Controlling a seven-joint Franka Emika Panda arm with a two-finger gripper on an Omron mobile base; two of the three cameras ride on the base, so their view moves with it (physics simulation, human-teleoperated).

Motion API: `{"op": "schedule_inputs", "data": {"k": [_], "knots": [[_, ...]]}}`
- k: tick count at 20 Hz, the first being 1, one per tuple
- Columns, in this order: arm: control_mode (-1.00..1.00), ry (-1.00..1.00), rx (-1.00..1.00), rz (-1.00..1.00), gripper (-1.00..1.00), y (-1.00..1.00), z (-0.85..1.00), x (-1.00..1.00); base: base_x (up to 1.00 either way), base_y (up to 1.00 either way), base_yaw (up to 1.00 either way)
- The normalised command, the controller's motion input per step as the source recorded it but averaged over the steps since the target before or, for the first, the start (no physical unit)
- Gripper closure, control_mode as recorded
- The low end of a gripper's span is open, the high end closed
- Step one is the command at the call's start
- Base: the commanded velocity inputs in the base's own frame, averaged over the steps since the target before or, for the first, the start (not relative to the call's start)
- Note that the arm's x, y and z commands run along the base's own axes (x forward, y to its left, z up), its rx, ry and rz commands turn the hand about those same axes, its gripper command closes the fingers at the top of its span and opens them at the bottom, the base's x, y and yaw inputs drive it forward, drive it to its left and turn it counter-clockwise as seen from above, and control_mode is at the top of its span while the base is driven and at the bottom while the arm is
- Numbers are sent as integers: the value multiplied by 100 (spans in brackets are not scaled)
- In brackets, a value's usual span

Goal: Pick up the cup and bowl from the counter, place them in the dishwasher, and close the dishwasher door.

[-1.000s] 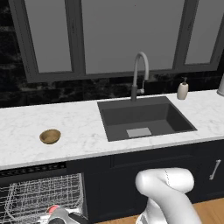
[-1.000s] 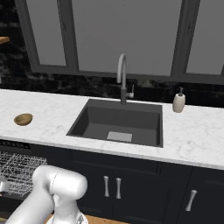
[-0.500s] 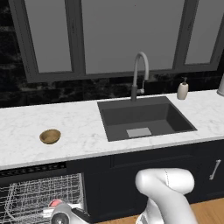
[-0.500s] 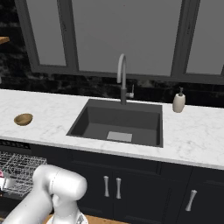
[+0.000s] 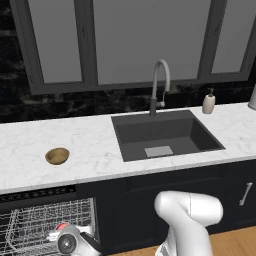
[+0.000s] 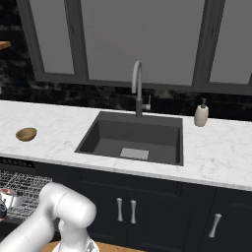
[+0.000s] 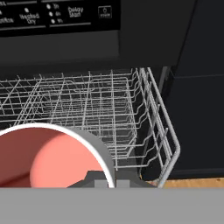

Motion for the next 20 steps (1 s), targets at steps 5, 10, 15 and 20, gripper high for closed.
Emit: {"op": "schedule_inputs", "data": {"k": [5,10,15,20], "knots": [[-100,0,0,0,100,11,-40,29,0,0,0],[-100,0,0,0,100,21,-37,2,0,0,0],[-100,0,0,0,100,25,-42,0,0,0,0],[-100,10,0,0,100,20,-17,-12,0,0,0]]}}
